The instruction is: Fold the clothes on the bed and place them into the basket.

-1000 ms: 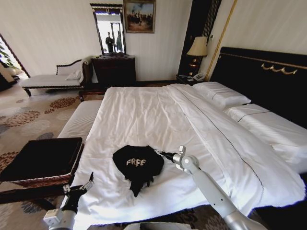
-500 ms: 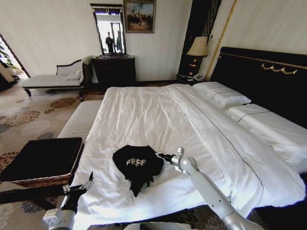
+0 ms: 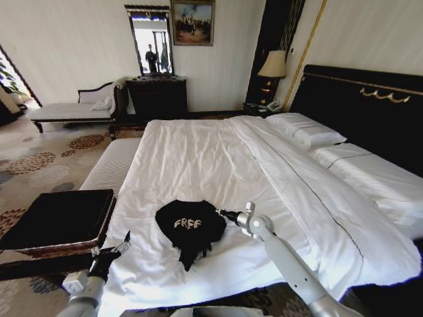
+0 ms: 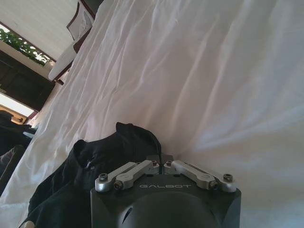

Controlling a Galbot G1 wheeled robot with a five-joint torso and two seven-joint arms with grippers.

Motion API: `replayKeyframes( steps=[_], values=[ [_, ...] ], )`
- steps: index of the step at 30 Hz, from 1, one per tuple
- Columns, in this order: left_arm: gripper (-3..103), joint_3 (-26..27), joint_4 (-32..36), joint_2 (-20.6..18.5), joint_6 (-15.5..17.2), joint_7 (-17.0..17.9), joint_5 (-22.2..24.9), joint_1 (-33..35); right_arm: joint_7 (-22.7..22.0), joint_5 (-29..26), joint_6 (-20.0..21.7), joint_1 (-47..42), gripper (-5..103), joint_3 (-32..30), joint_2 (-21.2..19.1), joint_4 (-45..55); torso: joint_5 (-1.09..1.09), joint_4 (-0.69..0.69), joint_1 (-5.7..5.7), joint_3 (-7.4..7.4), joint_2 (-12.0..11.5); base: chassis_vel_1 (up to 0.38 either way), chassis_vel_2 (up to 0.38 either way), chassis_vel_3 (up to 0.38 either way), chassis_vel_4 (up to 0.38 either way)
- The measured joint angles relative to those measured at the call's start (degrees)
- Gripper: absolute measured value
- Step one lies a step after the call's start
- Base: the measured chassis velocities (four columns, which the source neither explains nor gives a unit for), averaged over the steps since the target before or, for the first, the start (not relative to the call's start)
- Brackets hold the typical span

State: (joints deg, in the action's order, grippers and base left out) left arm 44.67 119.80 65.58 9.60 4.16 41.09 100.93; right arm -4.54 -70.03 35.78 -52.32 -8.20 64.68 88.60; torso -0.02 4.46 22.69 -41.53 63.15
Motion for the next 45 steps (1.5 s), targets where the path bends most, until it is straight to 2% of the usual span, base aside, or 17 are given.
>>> replayKeyframes(
  steps=[2,4,5,7,10,12,13,15,17,21,29,34,37,40,42,43,45],
  values=[
    [99,-2.52,-2.44,-3.45,2.71,1.82,6.66,-5.98,-0.27,0.20,-0.01,-0.04,0,-0.12,-0.12,0.26,0.01,0.02,0.00,0.00,0.00,0.000,0.000,0.000,0.000],
    [99,-3.28,-3.12,-4.24,3.34,2.21,8.12,-7.37,-0.36,0.25,-0.02,-0.06,0,-0.12,-0.15,0.27,0.02,0.02,0.01,0.00,0.00,0.000,0.000,0.000,0.000],
    [99,-5.66,-4.88,-6.21,4.70,2.74,11.20,-10.49,-0.55,0.26,-0.02,-0.10,0,-0.14,-0.29,0.37,0.01,0.00,0.01,0.00,-0.01,0.000,0.000,0.000,0.000],
    [98,-9.28,-7.40,-8.78,5.72,3.00,13.69,-14.26,-0.80,0.26,-0.02,-0.18,0,-0.22,-0.62,0.63,0.03,0.00,0.01,-0.01,0.00,0.000,0.000,0.000,0.000],
    [98,-11.85,-9.28,-10.09,6.23,3.05,14.85,-16.44,-0.86,0.24,-0.02,-0.23,0,-0.32,-0.97,0.75,0.03,0.00,0.01,0.00,0.00,0.000,0.000,0.000,0.000],
    [97,-16.04,-13.98,-11.44,7.01,2.82,15.42,-21.49,-0.86,0.02,-0.02,-0.25,0,-0.71,-1.45,0.79,0.01,-0.02,0.01,0.00,0.00,0.000,0.000,0.000,0.000],
    [97,-16.04,-13.98,-11.44,7.01,2.82,15.42,-21.49,-0.86,0.02,-0.02,-0.25,0,-0.71,-1.45,0.79,0.01,-0.02,0.01,0.00,0.00,0.000,0.000,0.000,0.000],
    [97,-19.44,-18.25,-12.27,7.87,2.72,16.60,-26.90,-0.85,-0.08,-0.03,-0.19,0,-0.87,-1.55,0.66,-0.01,-0.02,0.01,-0.01,0.00,0.000,0.000,0.000,0.000],
    [97,-19.98,-18.88,-12.42,7.96,2.72,16.89,-27.87,-0.86,-0.09,-0.03,-0.16,0,-0.88,-1.55,0.63,-0.01,-0.01,0.01,-0.01,0.00,0.000,0.000,0.000,0.000],
    [97,-25.70,-24.40,-13.41,9.19,2.91,19.11,-35.77,-1.25,-0.17,-0.05,-0.06,0,-0.92,-1.33,0.70,0.01,0.00,0.02,-0.01,0.00,0.000,0.000,0.000,0.000],
    [97,-31.24,-27.27,-12.54,9.97,3.01,19.11,-38.78,-1.67,-0.64,-0.03,0.44,0,-0.86,-1.35,0.82,0.03,-0.02,0.01,0.00,0.00,0.000,0.000,0.000,0.000],
    [92,-33.47,-27.22,-12.17,10.21,2.96,18.52,-39.19,-1.92,-0.85,-0.01,0.65,0,-0.80,-1.31,0.82,0.03,-0.01,0.01,0.00,0.00,0.000,0.000,0.000,0.000],
    [78,-33.82,-27.58,-11.53,10.51,3.23,18.20,-39.53,-2.04,-0.90,0.02,0.47,0,-0.87,-1.59,1.01,0.02,-0.01,0.01,0.01,0.00,0.000,0.000,0.000,0.000],
    [73,-33.81,-27.58,-11.47,10.53,3.39,18.14,-39.55,-2.09,-0.90,0.02,0.34,0,-0.99,-1.62,1.07,0.02,-0.01,0.01,0.01,0.00,0.000,0.000,0.000,0.000],
    [62,-33.70,-27.34,-11.50,10.62,3.51,18.23,-39.50,-2.22,-0.90,0.03,0.16,0,-1.05,-1.62,1.15,0.02,0.00,0.01,0.00,0.00,0.000,0.000,0.000,0.000],
    [62,-33.70,-27.34,-11.50,10.62,3.51,18.23,-39.50,-2.22,-0.90,0.03,0.16,0,-1.05,-1.62,1.15,0.02,0.00,0.01,0.00,0.00,0.000,0.000,0.000,0.000],
    [51,-33.75,-27.15,-11.55,10.62,3.60,18.25,-39.44,-2.28,-0.90,0.03,0.12,0,-1.06,-1.57,1.19,0.02,0.00,0.01,0.00,0.00,0.000,0.000,0.000,0.000]
  ],
)
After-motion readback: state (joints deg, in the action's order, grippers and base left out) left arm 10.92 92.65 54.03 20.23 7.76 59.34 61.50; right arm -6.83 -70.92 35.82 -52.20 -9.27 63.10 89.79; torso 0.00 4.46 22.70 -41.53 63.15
